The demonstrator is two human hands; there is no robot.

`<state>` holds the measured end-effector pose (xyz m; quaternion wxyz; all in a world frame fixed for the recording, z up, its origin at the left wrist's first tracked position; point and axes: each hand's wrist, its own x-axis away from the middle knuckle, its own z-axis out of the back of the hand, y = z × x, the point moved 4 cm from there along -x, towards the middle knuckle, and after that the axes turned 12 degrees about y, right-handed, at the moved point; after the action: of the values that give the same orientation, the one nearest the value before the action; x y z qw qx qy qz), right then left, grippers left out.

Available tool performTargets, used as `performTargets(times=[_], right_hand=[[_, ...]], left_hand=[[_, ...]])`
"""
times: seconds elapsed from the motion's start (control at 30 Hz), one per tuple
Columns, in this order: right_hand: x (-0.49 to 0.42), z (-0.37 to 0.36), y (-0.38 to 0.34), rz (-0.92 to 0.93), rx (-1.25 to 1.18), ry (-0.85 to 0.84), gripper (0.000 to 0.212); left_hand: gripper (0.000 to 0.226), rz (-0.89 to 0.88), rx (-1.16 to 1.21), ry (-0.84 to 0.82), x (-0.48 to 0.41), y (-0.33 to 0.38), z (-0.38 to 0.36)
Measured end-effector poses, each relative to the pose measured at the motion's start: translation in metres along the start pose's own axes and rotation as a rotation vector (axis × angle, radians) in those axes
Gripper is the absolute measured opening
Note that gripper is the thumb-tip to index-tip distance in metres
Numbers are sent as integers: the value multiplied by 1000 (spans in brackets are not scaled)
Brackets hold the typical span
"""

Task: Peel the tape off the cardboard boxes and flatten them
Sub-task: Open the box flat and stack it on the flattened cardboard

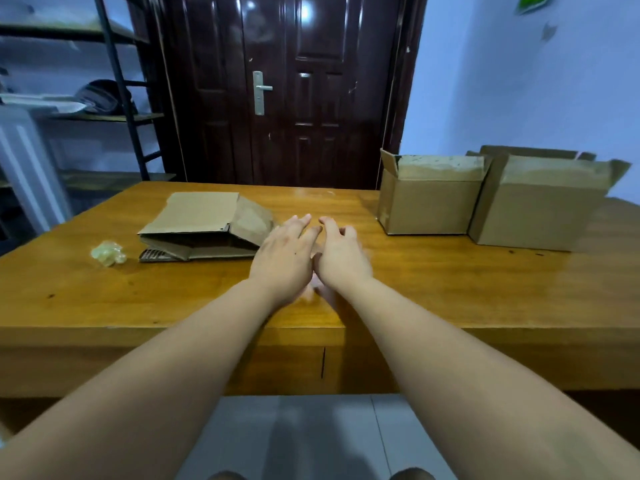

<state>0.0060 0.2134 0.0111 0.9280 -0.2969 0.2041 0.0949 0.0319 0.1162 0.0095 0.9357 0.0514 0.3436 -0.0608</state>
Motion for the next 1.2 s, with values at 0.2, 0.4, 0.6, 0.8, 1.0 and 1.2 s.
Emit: performTargets(times=[0.2, 0.4, 0.6, 0.8, 1.0, 1.2], right_hand=[[-31, 41, 58, -33, 162, 141, 59], [-82, 78, 85, 52, 374, 326, 63], [-134, 91, 80, 110, 570, 321, 71], [-150, 81, 69, 64, 595, 235, 48], [-150, 88, 52, 187, 535, 81, 28], [-127, 92, 16, 374, 345, 87, 33]], left_hand=[[55, 19, 8, -50, -32, 36, -22], [61, 82, 11, -122, -61, 44, -48], [63, 101, 13, -139, -82, 45, -68], [68, 216, 142, -174, -81, 39, -79], [66, 423, 380, -109, -76, 25, -74], [67, 650, 610, -10, -67, 8, -41]])
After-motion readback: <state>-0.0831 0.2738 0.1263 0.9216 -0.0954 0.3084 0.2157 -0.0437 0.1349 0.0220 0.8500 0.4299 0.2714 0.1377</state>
